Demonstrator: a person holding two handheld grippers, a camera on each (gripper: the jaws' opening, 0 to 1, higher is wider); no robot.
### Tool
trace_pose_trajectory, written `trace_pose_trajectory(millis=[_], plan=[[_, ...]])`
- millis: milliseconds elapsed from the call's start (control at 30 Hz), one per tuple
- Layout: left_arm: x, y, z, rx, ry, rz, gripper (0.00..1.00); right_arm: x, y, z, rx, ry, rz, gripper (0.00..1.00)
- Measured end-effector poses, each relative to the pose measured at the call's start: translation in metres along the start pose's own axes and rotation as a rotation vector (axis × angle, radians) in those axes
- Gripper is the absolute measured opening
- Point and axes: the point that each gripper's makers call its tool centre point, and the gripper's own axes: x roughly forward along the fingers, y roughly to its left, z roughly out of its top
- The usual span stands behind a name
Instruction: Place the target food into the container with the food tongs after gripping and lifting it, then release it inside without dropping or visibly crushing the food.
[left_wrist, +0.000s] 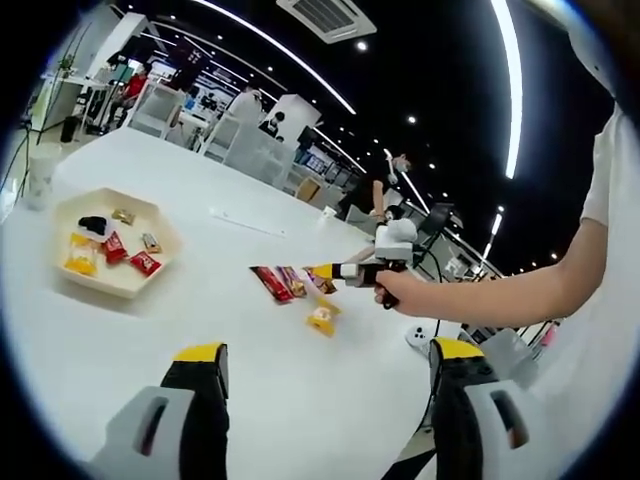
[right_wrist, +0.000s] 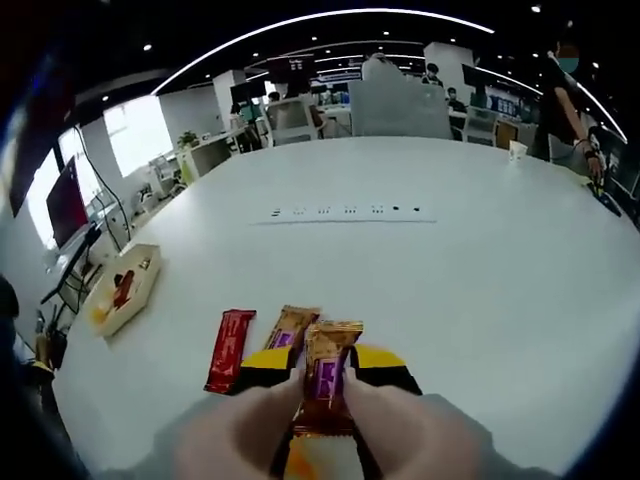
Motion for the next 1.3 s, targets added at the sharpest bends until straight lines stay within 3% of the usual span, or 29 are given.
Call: trace_pose_trajectory(millis=[367,633,767,867,1300], plan=[[-0.005,-0.005,0.004,-0.012,-0.023,-0.005,0.99,-0.013,0.011,0.006,0.059,-0.021,0.027,0.21],[-0.013,-0.01,0.002,-0.058,-0.039,-0.026,0.99,-0.025,0.014,0.006,0.062,-0.027,0.015,0.21],[-0.02,-0.012,0.006,-0.043,-0.049,-0.023,0.99,-0.03,0.017,0.009,0.062,-0.037,0.021,0.21],[-0.028,-0.011,0.012,-0.041,-0.093,-0.014,0.99,-0.035,0.021,0.009,0.084,-0.043,0.026,0.21],[-0.033,-0.017,0.008,-0.035,-0.11,-0.023,0.99,-0.052,0.032,0.012,0.109,-0.055,0.044,0.21]])
